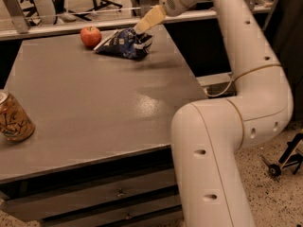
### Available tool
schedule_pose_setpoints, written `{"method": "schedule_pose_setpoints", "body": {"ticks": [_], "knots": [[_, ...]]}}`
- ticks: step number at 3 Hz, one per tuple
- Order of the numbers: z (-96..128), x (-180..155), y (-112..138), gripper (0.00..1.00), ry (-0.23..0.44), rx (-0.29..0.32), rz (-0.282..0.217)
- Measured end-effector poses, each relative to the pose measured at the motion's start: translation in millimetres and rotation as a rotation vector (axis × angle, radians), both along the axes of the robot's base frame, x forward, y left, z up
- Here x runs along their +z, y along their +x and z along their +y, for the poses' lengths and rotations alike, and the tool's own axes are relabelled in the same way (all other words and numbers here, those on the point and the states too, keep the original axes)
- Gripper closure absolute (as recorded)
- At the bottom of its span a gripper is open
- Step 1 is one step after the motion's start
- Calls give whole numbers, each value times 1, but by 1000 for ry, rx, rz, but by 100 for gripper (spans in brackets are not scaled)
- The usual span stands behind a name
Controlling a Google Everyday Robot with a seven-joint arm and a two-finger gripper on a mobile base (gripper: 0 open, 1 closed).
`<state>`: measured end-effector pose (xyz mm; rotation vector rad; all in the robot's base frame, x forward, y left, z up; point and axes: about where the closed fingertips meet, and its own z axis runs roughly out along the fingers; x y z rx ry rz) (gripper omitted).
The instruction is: Move blue chip bag near apple
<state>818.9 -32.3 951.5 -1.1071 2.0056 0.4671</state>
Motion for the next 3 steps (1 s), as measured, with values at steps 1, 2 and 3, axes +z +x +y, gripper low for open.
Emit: {"method": "schedule_pose_setpoints", "body": {"ticks": [1, 2, 3], "knots": [[-41, 38, -12, 0, -16, -46, -65], [-85, 73, -39, 0, 25, -34, -134], [-85, 76, -39, 0, 30, -33, -143]]}}
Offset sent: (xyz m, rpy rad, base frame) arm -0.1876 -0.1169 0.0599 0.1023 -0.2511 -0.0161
